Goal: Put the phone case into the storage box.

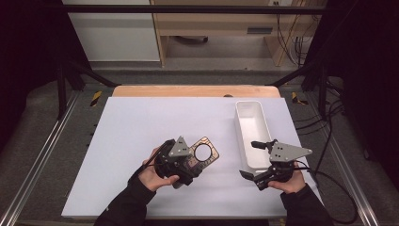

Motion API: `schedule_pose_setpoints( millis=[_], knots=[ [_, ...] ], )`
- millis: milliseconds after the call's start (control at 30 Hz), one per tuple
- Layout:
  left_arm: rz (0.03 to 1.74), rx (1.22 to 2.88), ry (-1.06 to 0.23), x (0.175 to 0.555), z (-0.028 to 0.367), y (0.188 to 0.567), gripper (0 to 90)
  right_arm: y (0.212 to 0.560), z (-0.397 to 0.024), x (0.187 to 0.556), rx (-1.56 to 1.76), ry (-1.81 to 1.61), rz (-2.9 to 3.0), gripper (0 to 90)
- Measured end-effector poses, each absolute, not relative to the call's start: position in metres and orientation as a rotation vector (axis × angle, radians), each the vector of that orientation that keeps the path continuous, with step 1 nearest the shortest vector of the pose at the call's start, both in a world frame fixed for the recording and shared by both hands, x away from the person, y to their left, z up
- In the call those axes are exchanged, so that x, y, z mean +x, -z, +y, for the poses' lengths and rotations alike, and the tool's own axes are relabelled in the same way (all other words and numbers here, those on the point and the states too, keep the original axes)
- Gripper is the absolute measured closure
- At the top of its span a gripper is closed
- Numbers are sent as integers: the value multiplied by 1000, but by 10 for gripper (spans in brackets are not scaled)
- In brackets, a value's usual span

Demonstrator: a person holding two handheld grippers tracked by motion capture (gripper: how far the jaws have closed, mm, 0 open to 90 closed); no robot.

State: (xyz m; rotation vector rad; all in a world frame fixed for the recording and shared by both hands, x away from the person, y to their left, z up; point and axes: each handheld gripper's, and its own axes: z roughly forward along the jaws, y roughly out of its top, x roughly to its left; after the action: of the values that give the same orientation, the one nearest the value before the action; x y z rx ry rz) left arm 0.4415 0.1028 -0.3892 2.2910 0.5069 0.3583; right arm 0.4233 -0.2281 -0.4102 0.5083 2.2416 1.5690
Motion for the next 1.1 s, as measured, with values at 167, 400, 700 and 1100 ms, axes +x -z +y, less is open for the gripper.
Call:
schedule_pose_setpoints(
  millis=[167, 400, 700, 1100],
  knots=[
    [481, 2290, -349, 440, 101, 389, 115, 407, -222, 423, 470, -1559, 2259, 6],
    [450, 2302, -336, 437, 97, 389, 115, 406, -214, 422, 424, -1538, 2293, 6],
    [405, 2309, -336, 433, 96, 386, 115, 404, -206, 421, 381, -1534, 2327, 8],
    [346, 2321, -323, 429, 95, 386, 115, 398, -198, 420, 324, -1516, 2363, 11]
  ],
)
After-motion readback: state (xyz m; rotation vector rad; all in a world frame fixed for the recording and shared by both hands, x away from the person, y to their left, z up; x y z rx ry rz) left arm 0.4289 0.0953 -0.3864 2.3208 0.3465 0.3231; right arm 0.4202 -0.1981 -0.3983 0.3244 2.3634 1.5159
